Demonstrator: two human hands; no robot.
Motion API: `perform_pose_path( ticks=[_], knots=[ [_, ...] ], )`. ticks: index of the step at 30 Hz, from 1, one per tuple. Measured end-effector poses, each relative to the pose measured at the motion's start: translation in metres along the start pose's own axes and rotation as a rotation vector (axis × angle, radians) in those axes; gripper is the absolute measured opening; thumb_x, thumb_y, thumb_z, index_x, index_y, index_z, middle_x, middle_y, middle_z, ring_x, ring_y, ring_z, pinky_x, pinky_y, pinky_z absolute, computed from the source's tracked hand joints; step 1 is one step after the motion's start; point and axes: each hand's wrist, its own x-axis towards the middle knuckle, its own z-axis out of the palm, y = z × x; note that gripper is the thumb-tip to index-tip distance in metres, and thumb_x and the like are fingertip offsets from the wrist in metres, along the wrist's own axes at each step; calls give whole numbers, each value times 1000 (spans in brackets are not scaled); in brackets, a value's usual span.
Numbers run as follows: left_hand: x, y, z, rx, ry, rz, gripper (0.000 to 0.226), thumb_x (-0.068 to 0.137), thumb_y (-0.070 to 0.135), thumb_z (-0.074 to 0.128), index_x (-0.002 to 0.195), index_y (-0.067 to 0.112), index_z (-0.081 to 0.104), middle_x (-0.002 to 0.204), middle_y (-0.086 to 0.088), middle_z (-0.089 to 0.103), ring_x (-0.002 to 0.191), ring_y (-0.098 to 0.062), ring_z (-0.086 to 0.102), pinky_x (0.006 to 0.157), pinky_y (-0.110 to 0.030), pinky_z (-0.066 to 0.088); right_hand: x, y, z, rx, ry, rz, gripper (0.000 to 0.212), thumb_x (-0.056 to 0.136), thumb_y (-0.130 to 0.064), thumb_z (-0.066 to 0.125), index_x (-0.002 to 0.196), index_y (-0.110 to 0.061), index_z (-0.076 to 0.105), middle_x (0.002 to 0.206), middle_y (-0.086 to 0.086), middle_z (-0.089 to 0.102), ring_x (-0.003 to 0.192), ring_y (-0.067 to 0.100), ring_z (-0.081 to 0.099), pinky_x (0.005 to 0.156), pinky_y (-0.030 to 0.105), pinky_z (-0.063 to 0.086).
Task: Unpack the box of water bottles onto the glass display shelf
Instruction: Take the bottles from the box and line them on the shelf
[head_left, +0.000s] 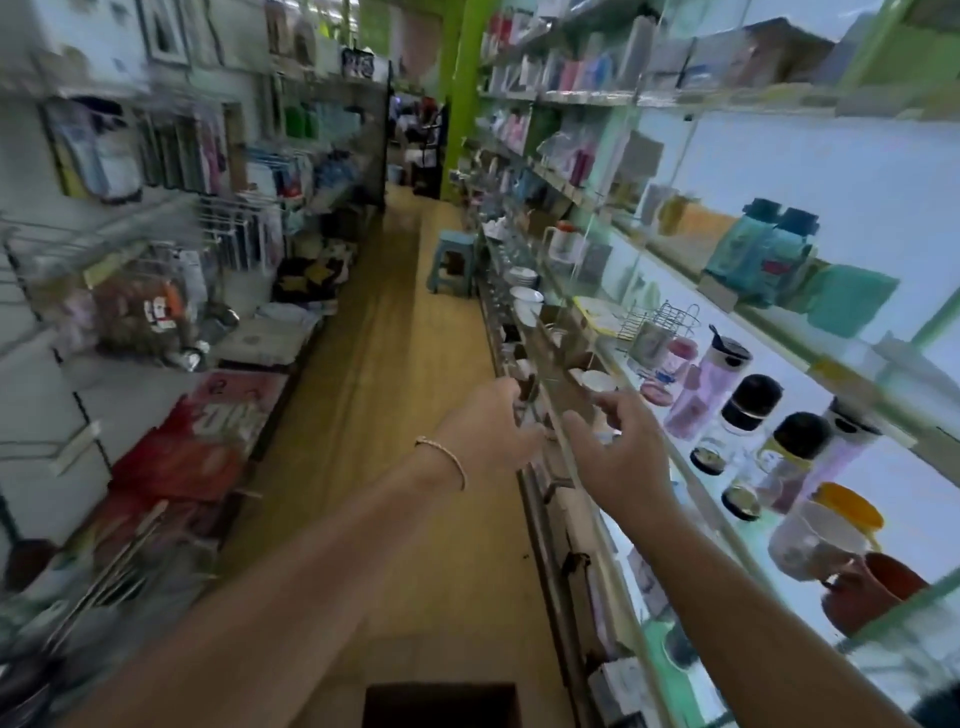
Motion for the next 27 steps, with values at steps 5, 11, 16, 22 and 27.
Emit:
perform_pose_path(
  ticks=[5,11,16,22,27],
  knots=[
    [18,-39,36,24,-35,-180,63,94,42,58,145,12,38,138,-7,52,121,-22,53,88,-28,45,3,38,44,20,-189,41,41,85,-43,66,119,-20,61,112,-2,59,109,16,53,94,36,45],
    [35,-82,120,27,-90,-441,57,94,35,60,140,7,43,134,-12,56,119,-28,55,95,-32,45,-1,127,78,-33,-416,161,45,90,-36,67,128,-13,57,114,-2,51,116,20,51,101,40,44],
    [29,-125,203,-82,-166,-669,35,92,22,60,122,6,52,115,-11,59,110,-31,58,93,-37,49,-29,226,110,-107,-607,360,52,91,-43,63,134,-17,53,133,3,53,123,20,50,102,36,44],
    [5,-192,290,-106,-322,-810,39,97,31,54,133,17,47,84,11,49,86,-15,60,76,-31,54,-87,316,154,-180,-768,558,49,93,-40,62,135,-15,54,130,5,55,118,21,52,97,36,47],
    [-12,-261,374,-131,-444,-915,48,98,35,54,139,11,44,123,-7,59,110,-23,58,94,-37,51,-157,381,199,-202,-843,685,47,93,-37,64,133,-15,55,123,3,59,98,12,52,81,24,39]
  ],
)
